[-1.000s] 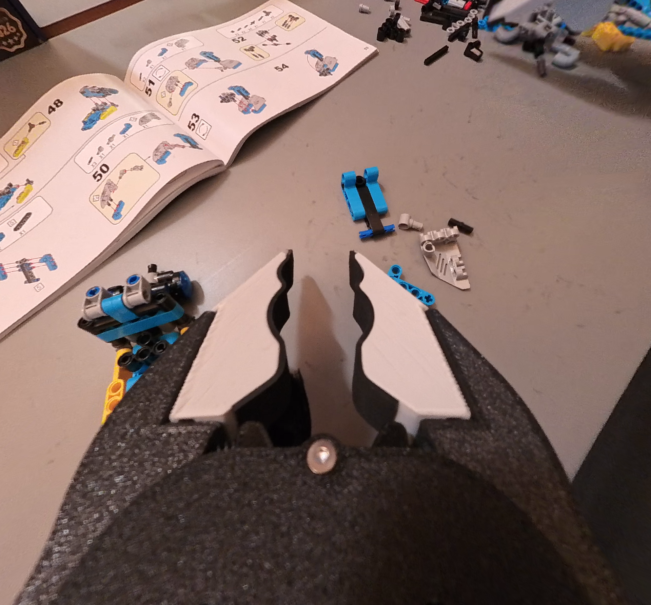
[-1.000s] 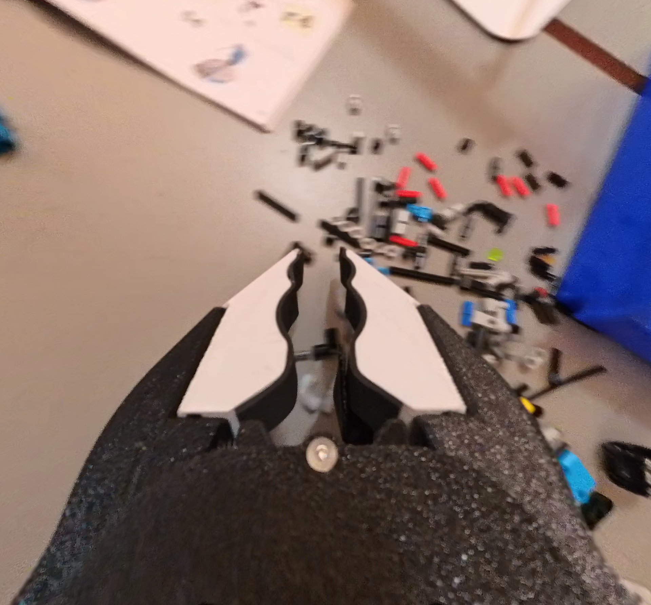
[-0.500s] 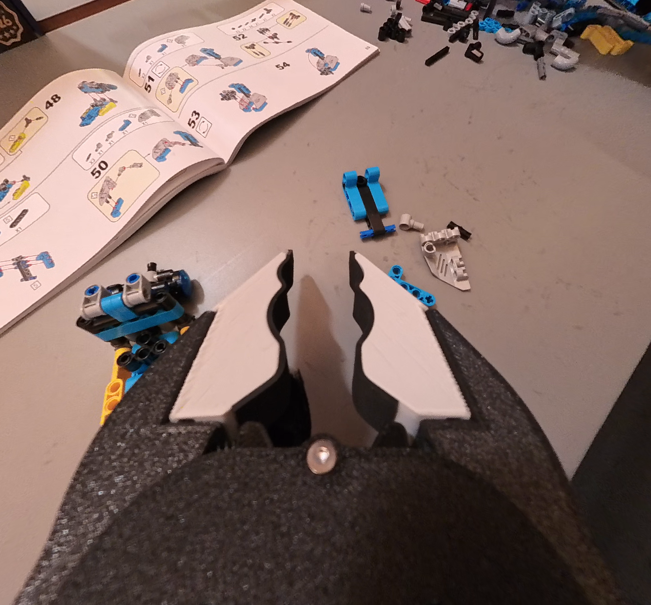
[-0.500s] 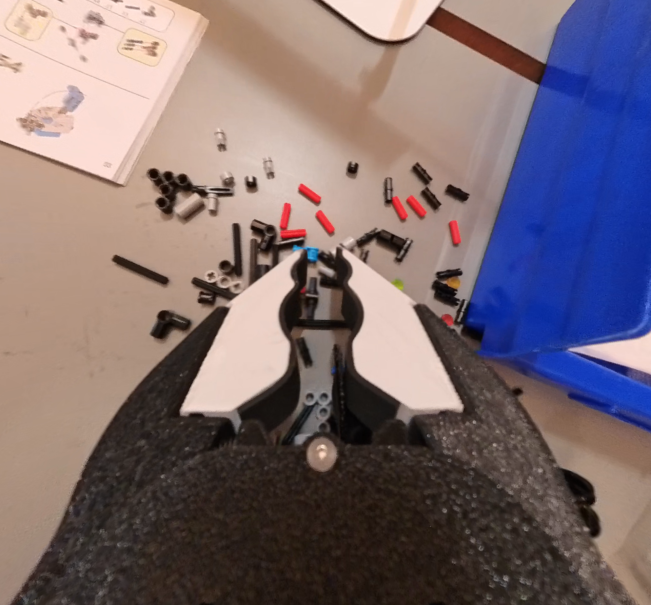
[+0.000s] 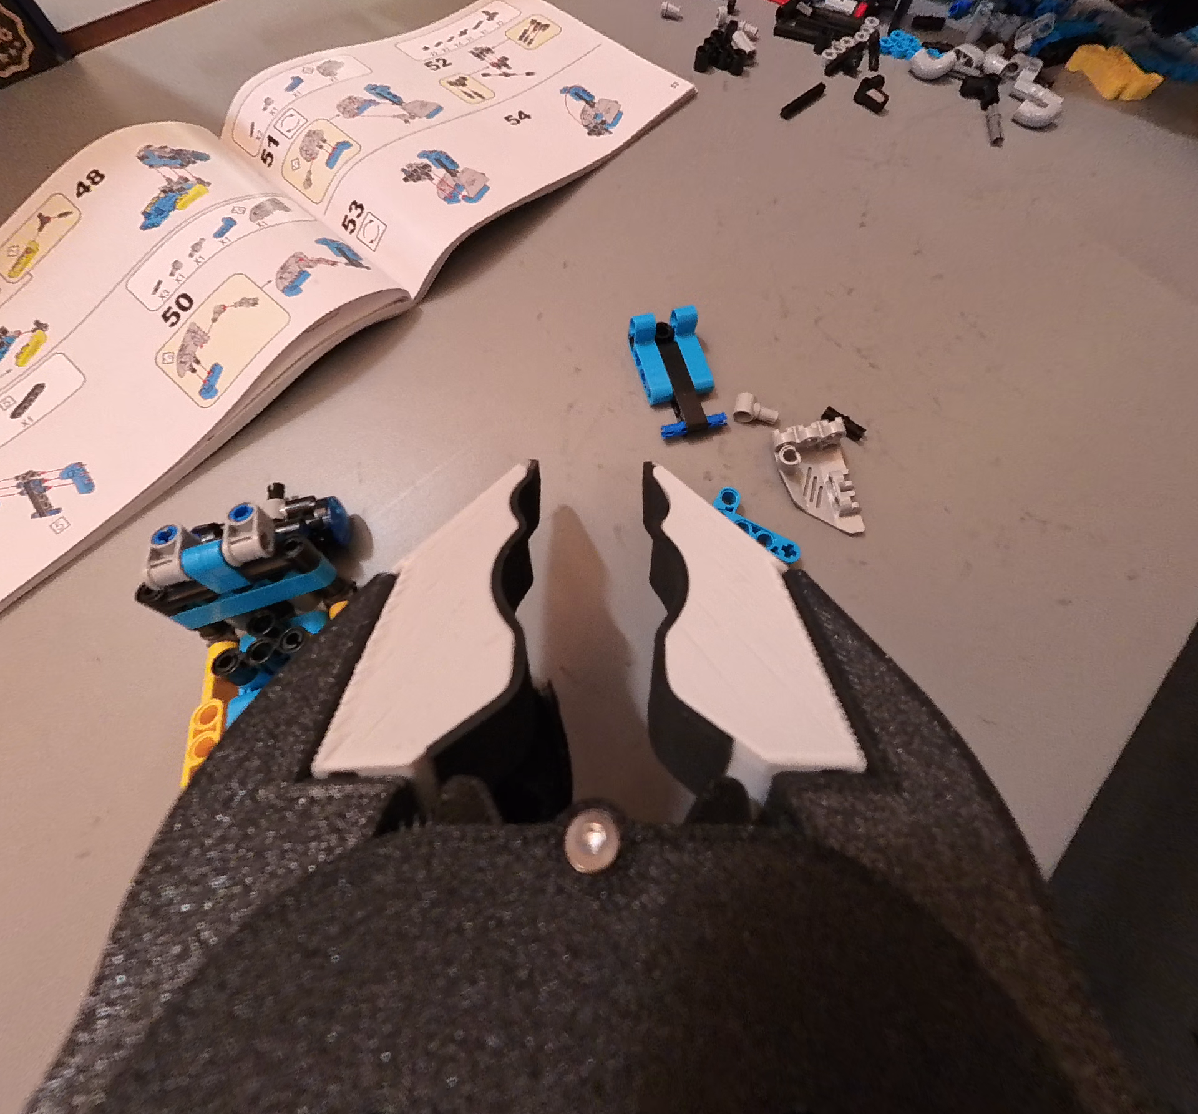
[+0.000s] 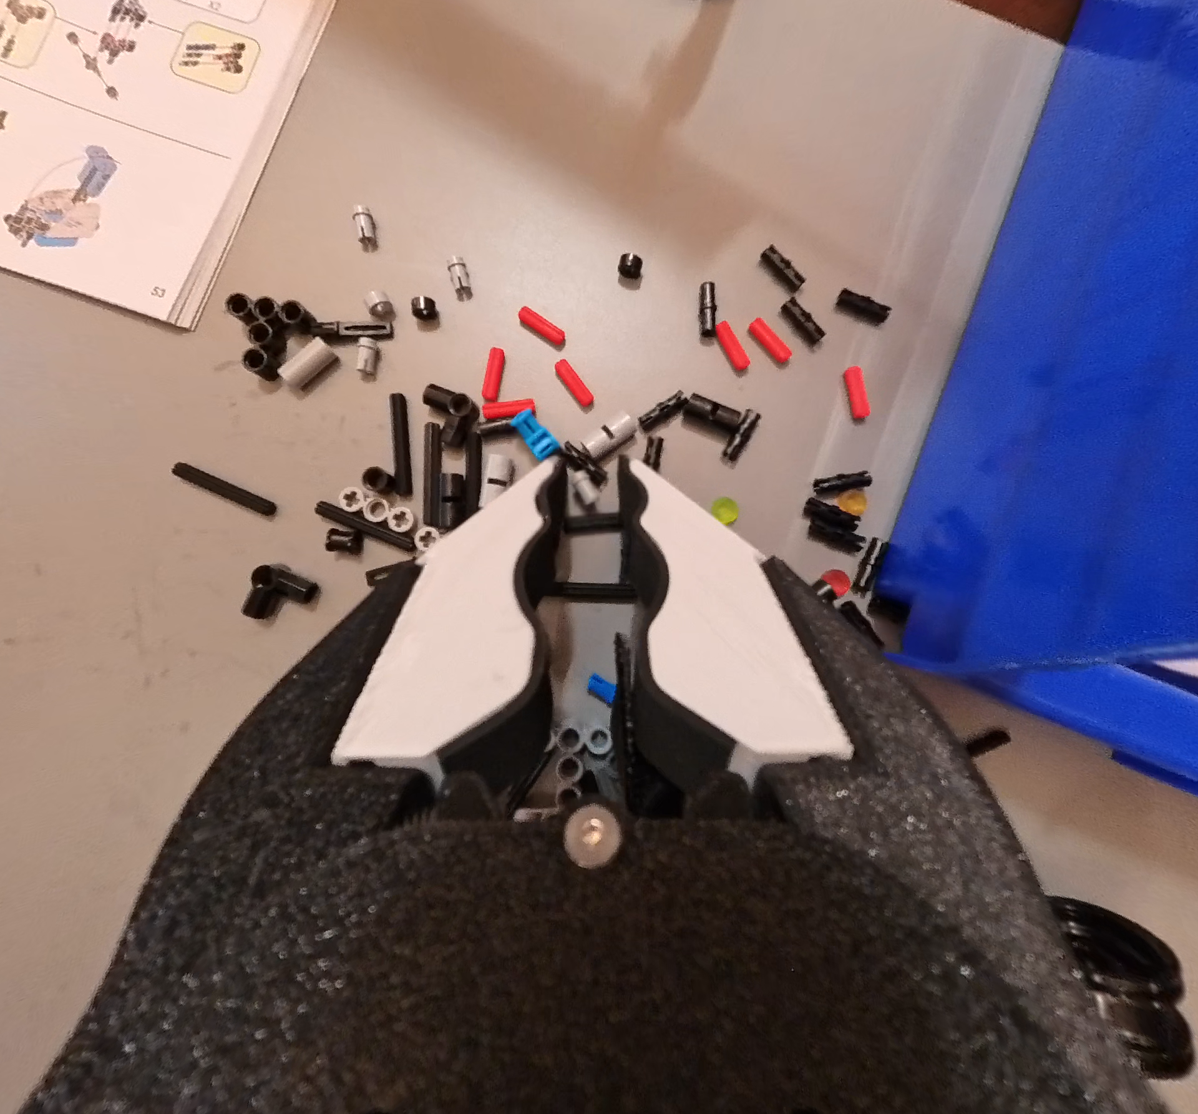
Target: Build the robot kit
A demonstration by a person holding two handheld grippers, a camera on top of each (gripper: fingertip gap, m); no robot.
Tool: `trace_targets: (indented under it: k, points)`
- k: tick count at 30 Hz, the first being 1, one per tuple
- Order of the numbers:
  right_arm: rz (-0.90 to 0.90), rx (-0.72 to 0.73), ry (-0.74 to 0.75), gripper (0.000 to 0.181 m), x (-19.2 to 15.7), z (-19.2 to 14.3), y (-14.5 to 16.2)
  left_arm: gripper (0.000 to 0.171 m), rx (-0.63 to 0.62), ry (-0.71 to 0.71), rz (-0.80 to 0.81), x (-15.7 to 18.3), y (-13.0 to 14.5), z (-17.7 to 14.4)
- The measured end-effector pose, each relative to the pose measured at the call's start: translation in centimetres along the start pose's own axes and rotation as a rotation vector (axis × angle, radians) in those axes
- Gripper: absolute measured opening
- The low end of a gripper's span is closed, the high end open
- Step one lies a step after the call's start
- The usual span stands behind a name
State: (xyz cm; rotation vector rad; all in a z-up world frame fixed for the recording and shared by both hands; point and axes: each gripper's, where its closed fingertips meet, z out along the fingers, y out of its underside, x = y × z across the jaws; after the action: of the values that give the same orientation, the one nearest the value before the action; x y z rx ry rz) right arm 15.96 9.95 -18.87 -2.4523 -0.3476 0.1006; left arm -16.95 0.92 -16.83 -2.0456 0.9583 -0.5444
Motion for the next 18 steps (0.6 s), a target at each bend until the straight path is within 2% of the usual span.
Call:
trace_targets:
  k: [7,12,15,18]
  points:
    - [-0.007,-0.004,-0.019,0.008,-0.3,-0.3,0.1,0.031,0.000,-0.002,0.004,0.0,0.0,0.0]
    - [-0.094,0.078,-0.007,0.004,-1.6,-3.0,-1.3,0.031,-0.001,-0.002,0.003,0.0,0.0,0.0]
    - [-0.202,0.105,-0.176,0.004,-7.2,-4.9,-1.4,0.031,0.000,-0.004,0.005,0.0,0.0,0.0]
    - [-0.326,0.074,-0.425,0.005,-15.6,-6.1,0.8,0.031,-0.003,-0.005,0.008,0.0,0.0,0.0]
